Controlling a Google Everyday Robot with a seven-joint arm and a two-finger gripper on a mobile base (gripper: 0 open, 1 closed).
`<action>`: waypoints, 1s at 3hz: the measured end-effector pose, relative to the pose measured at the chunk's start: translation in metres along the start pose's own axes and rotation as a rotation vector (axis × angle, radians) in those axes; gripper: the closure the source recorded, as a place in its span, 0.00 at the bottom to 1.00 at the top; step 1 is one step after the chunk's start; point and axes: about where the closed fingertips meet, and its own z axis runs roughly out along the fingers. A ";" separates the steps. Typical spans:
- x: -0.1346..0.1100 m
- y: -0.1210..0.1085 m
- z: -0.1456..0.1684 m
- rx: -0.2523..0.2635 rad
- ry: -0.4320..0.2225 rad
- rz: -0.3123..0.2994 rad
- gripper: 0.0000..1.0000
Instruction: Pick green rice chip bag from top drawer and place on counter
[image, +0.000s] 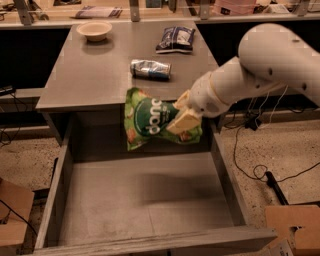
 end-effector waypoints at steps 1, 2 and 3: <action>-0.068 -0.056 -0.058 0.130 -0.054 -0.172 1.00; -0.071 -0.057 -0.056 0.132 -0.059 -0.180 1.00; -0.091 -0.066 -0.044 0.147 -0.090 -0.226 1.00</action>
Offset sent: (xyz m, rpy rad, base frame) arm 0.0349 0.0037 0.0646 -0.0065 -0.1570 0.0533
